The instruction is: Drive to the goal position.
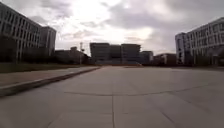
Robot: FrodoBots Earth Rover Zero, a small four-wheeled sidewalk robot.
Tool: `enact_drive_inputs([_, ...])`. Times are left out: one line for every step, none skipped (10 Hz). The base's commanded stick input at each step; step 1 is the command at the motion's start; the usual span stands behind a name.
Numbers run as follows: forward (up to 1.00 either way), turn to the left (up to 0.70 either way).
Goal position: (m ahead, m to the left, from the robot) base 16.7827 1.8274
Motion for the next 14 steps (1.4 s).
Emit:
enact_drive_inputs([1.00, 0.00])
enact_drive_inputs([1.00, 0.00])
enact_drive_inputs([1.00, 0.00])
enact_drive_inputs([1.00, 0.00])
enact_drive_inputs([1.00, 0.00])
enact_drive_inputs([1.00, 0.00])
enact_drive_inputs([1.00, 0.00])
enact_drive_inputs([1.00, 0.00])
enact_drive_inputs([1.00, 0.00])
enact_drive_inputs([1.00, 0.00])
enact_drive_inputs([1.00, 0.00])
enact_drive_inputs([1.00, 0.00])
enact_drive_inputs([1.00, 0.00])
enact_drive_inputs([1.00, 0.00])
